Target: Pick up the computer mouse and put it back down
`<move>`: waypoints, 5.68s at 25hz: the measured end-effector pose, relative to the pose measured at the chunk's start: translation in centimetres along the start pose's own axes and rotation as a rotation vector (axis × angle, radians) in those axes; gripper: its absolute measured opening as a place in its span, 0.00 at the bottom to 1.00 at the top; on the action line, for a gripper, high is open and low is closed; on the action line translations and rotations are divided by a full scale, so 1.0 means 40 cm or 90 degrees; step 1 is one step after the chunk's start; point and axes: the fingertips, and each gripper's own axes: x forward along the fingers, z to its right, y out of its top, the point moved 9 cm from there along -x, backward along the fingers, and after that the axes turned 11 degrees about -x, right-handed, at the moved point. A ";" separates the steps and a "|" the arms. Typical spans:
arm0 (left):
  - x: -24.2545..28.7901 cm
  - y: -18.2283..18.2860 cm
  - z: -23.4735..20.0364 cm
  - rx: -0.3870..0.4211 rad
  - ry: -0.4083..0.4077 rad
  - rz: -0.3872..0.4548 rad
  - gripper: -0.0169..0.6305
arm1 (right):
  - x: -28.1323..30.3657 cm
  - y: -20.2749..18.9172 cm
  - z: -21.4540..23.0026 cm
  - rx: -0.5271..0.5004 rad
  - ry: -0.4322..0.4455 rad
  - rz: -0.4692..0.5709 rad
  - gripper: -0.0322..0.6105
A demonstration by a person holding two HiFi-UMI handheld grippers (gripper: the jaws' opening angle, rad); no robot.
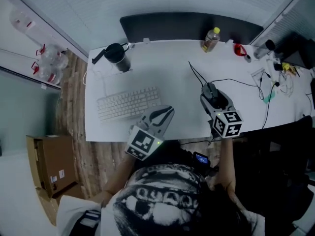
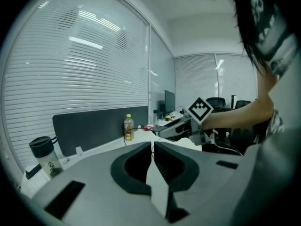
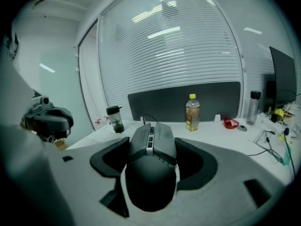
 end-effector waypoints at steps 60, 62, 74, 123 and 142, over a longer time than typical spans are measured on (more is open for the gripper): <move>0.084 -0.014 0.098 -0.015 0.043 -0.023 0.05 | -0.030 -0.170 0.019 0.076 0.040 0.043 0.39; 0.073 -0.031 0.124 -0.019 0.053 -0.023 0.05 | -0.052 -0.185 -0.012 0.077 0.057 0.045 0.38; 0.024 -0.071 0.209 -0.023 0.095 -0.043 0.05 | -0.142 -0.226 -0.137 0.065 0.140 0.050 0.33; -0.656 -0.374 0.514 -0.026 0.119 0.034 0.05 | -0.588 -0.290 -0.818 -0.042 0.172 0.128 0.04; -0.645 -0.375 0.571 -0.003 0.081 0.027 0.05 | -0.642 -0.318 -0.807 -0.060 0.164 0.120 0.04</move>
